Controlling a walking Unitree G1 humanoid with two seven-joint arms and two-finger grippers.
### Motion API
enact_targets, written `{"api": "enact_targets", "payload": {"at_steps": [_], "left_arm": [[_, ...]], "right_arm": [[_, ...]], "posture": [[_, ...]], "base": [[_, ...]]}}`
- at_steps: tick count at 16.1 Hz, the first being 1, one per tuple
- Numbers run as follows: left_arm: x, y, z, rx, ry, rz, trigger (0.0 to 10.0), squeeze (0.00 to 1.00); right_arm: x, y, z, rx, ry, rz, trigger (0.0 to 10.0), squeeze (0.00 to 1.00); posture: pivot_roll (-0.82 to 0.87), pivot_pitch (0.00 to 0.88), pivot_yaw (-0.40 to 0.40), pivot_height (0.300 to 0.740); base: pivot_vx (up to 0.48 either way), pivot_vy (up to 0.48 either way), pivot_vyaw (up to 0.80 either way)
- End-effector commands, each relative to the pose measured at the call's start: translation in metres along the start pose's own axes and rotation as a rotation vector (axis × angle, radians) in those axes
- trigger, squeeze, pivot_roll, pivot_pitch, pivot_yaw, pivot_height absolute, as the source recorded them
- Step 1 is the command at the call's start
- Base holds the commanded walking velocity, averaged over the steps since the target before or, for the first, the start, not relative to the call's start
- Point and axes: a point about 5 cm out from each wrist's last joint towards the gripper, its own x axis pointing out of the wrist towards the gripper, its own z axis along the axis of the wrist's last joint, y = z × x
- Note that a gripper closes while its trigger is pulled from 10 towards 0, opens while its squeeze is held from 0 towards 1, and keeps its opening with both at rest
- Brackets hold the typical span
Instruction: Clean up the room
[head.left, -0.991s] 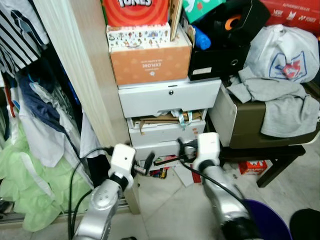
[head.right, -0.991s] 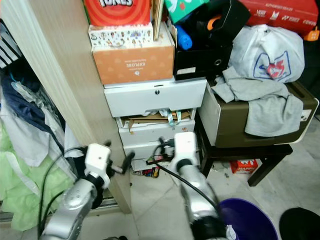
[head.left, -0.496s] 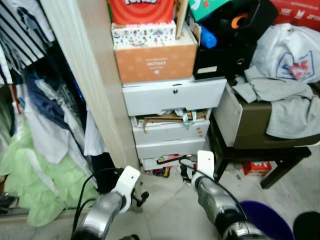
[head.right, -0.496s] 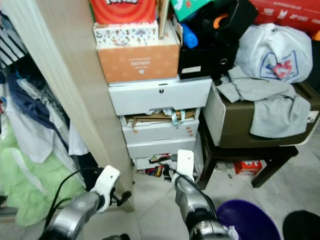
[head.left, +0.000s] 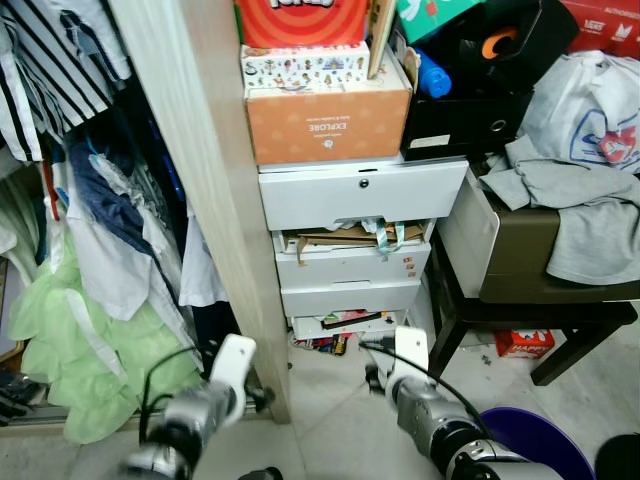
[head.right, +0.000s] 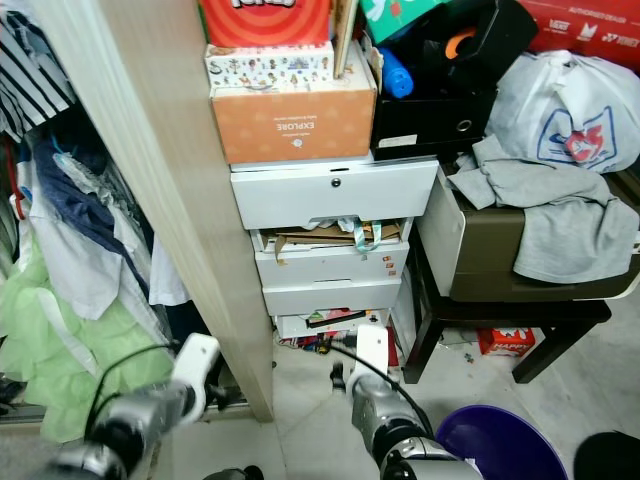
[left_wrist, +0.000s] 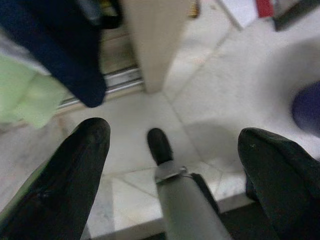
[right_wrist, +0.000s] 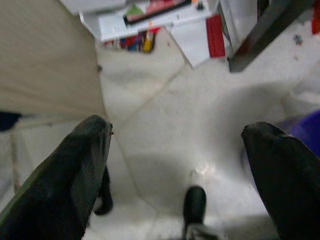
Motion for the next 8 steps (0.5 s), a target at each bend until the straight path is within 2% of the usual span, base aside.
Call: {"api": "enact_targets", "payload": {"at_steps": [1, 2, 3, 5, 6, 8], "left_arm": [[0.0, 0.007, -0.01, -0.04, 0.034, 0.027, 10.0, 0.0], [0.0, 0.007, -0.009, -0.043, 0.034, 0.024, 10.0, 0.0], [0.0, 0.006, -0.005, 0.032, 0.026, 0.035, 10.0, 0.0], [0.001, 0.004, -0.003, 0.105, 0.017, 0.052, 10.0, 0.0], [0.002, 0.002, 0.0, 0.138, 0.007, 0.057, 10.0, 0.0], [0.002, -0.001, 0.002, 0.142, -0.003, 0.06, 10.0, 0.0]], "right_arm": [[0.0, 0.003, -0.004, -0.056, 0.02, 0.002, 10.0, 0.0], [0.0, 0.003, -0.005, -0.082, 0.022, 0.003, 10.0, 0.0], [0.0, 0.004, -0.004, -0.092, 0.019, 0.009, 10.0, 0.0], [0.0, 0.004, 0.001, -0.076, 0.003, 0.011, 10.0, 0.0], [0.0, 0.003, 0.004, -0.107, -0.011, 0.011, 10.0, 0.0], [0.0, 0.002, 0.007, -0.1, -0.016, 0.009, 10.0, 0.0]], "posture": [[0.09, 0.035, 0.027, 0.74], [0.09, 0.025, 0.028, 0.74], [0.09, 0.02, 0.03, 0.74], [0.09, 0.016, 0.029, 0.74], [0.09, 0.015, 0.026, 0.74], [0.08, 0.013, 0.024, 0.74]], "base": [[0.0, 0.0, 0.0], [0.0, 0.0, 0.0], [0.0, 0.0, 0.8], [0.0, 0.0, 0.8], [0.0, 0.0, 0.8], [0.0, 0.0, 0.8]]}}
